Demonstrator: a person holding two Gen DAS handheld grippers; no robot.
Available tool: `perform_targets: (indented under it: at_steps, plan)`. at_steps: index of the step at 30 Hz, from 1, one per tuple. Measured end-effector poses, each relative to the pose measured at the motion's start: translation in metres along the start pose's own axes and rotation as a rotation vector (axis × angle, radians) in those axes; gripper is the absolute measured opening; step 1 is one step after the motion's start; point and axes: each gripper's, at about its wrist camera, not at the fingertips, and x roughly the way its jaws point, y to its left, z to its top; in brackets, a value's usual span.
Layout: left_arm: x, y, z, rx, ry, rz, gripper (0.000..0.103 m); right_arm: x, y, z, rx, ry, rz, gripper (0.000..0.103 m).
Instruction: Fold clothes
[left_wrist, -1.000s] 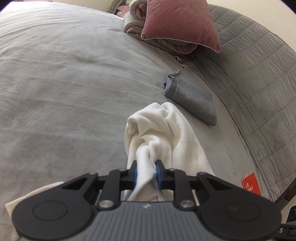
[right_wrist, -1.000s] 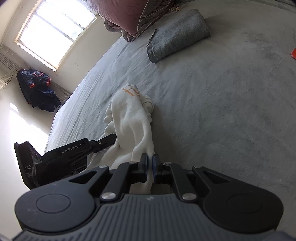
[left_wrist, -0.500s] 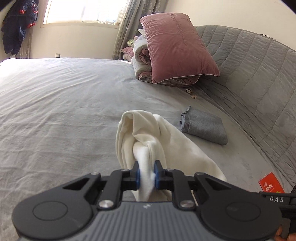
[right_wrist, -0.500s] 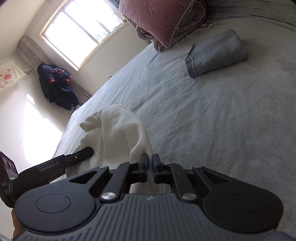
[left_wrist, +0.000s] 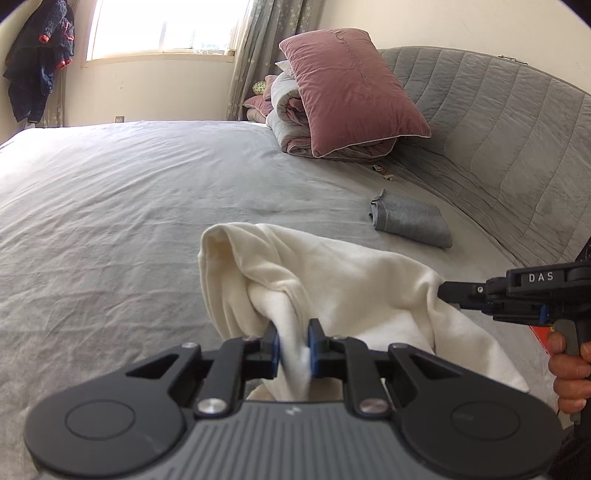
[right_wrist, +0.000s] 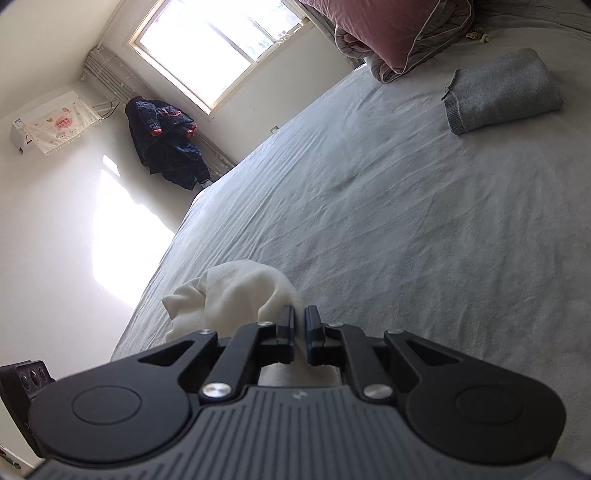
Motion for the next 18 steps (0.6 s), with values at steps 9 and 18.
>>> perform_targets:
  at_steps: [9, 18]
  plan:
    - [-0.007, 0.025, -0.055, -0.026, 0.123, 0.027, 0.016, 0.018, 0.012, -0.037, -0.047, 0.178, 0.070, 0.009]
    - [-0.018, 0.051, -0.071, -0.107, 0.223, 0.014, 0.021, 0.045, 0.020, -0.072, -0.105, 0.363, 0.097, 0.012]
